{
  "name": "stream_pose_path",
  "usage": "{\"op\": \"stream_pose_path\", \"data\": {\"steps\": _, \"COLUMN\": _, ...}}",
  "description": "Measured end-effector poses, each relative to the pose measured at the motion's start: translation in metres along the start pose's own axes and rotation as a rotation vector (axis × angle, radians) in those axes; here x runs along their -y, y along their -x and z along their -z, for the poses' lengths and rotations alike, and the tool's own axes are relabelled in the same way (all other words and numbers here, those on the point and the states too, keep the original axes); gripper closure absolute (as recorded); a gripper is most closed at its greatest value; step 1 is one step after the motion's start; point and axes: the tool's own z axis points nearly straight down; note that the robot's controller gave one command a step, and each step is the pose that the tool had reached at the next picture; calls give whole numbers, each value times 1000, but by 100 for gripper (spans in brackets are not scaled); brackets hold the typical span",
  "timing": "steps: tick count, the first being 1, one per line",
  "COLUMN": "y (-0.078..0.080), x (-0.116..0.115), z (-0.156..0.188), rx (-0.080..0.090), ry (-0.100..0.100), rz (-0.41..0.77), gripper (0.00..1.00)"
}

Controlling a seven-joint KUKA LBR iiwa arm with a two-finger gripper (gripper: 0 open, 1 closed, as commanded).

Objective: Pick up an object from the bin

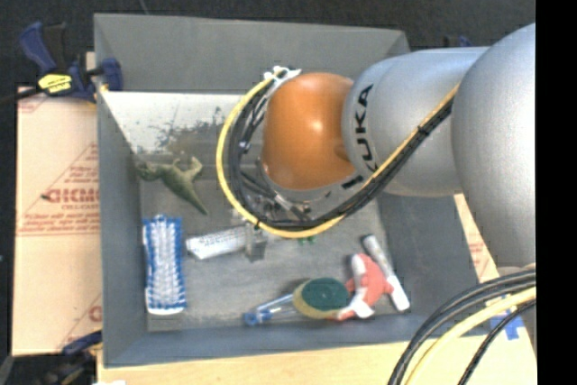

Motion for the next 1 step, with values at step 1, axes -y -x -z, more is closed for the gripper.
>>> {"op": "stream_pose_path", "data": {"steps": 1, "y": 0, "x": 0, "z": 32, "rx": -1, "ry": 0, "rz": -1, "gripper": 100}}
